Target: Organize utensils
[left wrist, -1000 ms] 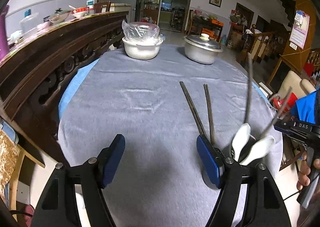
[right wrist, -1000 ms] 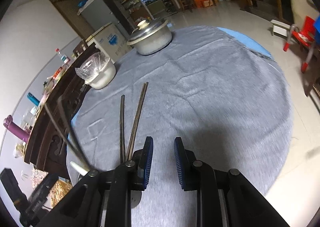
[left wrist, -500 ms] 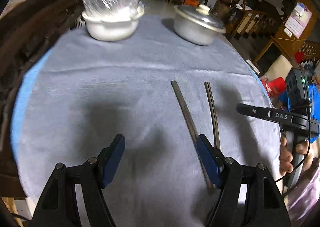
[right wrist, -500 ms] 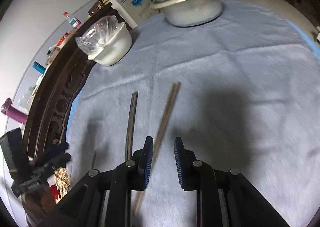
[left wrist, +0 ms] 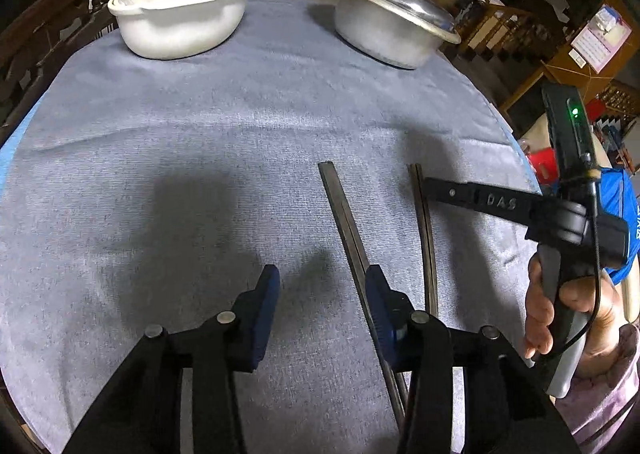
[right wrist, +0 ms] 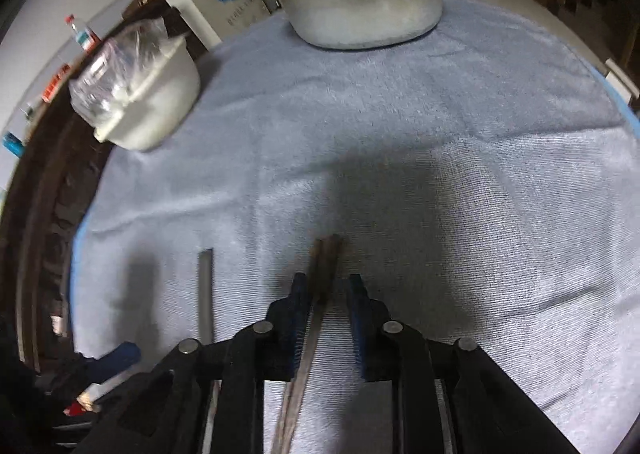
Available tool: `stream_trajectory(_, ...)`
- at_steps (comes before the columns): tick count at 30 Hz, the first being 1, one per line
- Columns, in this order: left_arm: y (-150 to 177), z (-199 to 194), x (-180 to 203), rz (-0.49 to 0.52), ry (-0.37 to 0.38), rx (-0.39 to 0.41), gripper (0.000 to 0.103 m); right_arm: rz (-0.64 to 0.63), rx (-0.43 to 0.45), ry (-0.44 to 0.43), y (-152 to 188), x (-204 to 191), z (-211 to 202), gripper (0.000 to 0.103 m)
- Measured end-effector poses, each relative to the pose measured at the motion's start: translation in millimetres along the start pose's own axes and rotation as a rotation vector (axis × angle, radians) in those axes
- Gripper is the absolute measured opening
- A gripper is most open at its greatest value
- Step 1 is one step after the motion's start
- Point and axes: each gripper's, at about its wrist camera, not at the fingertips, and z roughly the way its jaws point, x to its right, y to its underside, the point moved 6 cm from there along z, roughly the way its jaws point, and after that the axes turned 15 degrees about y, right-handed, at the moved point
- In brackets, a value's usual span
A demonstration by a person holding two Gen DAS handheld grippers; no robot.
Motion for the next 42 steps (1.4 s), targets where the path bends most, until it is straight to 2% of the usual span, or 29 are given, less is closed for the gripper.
stream_trajectory(4, -6.3, 4.4, -0.3, 0.030, -0.018, -0.006, 0.044, -0.008, 0.004, 0.022, 1.8, 10.7, -1.4, 0.017)
stream_trajectory(7, -11.1, 13.0, -1.5, 0.028, -0.015, -0.026, 0.043, 0.029, -0.013, -0.020, 0.4, 15.7, 0.6, 0.017)
stream_trajectory(10, -16.5, 23.8, -1.8, 0.033, -0.029, -0.042, 0.043, 0.029, 0.000, -0.005, -1.6, 12.5, 1.5, 0.017)
stream_trajectory(15, -22.2, 36.4, 0.0, 0.032, -0.033, -0.046, 0.044, -0.036, 0.024, 0.021, -3.6, 4.8, 1.8, 0.017)
stream_trajectory(17, -25.4, 42.3, 0.2, 0.036, -0.044, -0.047, 0.044, -0.055, 0.030, 0.032, -3.2, 6.8, 2.0, 0.011)
stream_trajectory(19, -26.8, 47.1, -2.0, 0.037, -0.059, -0.050, 0.043, -0.067, 0.034, 0.034, -0.6, 11.0, 0.6, 0.011)
stream_trajectory(25, -26.7, 44.9, -5.8, 0.067, -0.060, -0.036, 0.043, -0.048, 0.032, 0.004, 4.4, 27.4, -0.7, 0.010)
stream_trajectory(29, -22.6, 39.8, -11.7, 0.098, -0.091, -0.037, 0.043, -0.046, 0.037, -0.010, 5.0, 28.2, -0.7, 0.009)
stream_trajectory(33, -26.1, 37.8, -12.6, 0.043, -0.061, -0.024, 0.043, -0.035, 0.042, -0.021, 5.5, 28.1, -1.0, 0.010)
stream_trajectory(38, -23.5, 49.8, 7.0, 0.077, -0.031, -0.038, 0.043, -0.025, 0.041, -0.047, 7.0, 29.3, -1.8, 0.010)
stream_trajectory(40, -24.3, 52.1, 8.8, 0.096, -0.047, -0.029, 0.043, -0.030, 0.042, -0.043, 7.1, 28.7, -2.2, 0.010)
stream_trajectory(42, -24.6, 51.4, 7.3, 0.095, -0.030, -0.024, 0.043, -0.036, 0.044, -0.037, 7.0, 28.1, -2.5, 0.010)
